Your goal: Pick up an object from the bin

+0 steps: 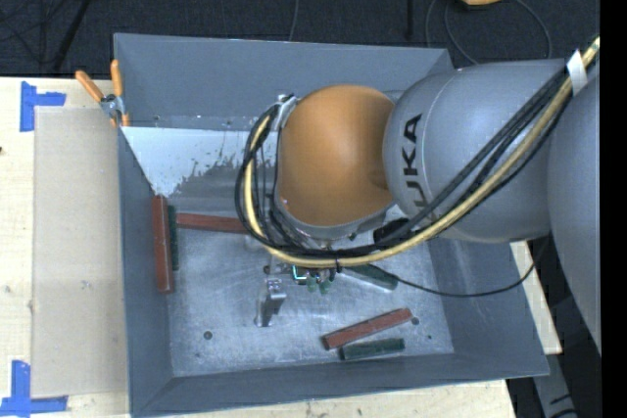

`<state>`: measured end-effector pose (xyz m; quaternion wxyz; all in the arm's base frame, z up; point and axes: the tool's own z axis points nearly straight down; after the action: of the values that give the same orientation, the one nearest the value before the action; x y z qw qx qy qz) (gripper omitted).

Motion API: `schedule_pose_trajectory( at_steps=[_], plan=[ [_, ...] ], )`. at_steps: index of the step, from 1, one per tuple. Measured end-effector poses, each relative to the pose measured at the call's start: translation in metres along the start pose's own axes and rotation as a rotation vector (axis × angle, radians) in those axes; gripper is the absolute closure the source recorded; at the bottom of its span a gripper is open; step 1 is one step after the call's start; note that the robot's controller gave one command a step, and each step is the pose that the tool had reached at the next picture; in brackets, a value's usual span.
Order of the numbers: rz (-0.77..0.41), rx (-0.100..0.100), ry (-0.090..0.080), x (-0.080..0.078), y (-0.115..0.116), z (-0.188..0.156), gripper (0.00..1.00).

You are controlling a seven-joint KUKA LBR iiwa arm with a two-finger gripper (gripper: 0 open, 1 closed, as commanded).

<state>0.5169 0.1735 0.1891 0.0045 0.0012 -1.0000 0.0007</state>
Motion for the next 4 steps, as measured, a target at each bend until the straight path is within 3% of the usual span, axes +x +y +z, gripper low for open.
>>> schedule_pose_trajectory(
  at_steps=[1, 2, 3, 4],
  plan=[
    [0.003, -0.001, -0.007, -0.002, -0.001, -0.004, 0.00],
    [-0.058, -0.003, -0.010, -0.018, -0.021, 0.013, 0.00],
    [-0.005, -0.001, -0.007, -0.014, -0.069, 0.031, 0.00],
    [0.014, -0.001, -0.008, -0.037, -0.094, 0.032, 0.00]
  ],
)
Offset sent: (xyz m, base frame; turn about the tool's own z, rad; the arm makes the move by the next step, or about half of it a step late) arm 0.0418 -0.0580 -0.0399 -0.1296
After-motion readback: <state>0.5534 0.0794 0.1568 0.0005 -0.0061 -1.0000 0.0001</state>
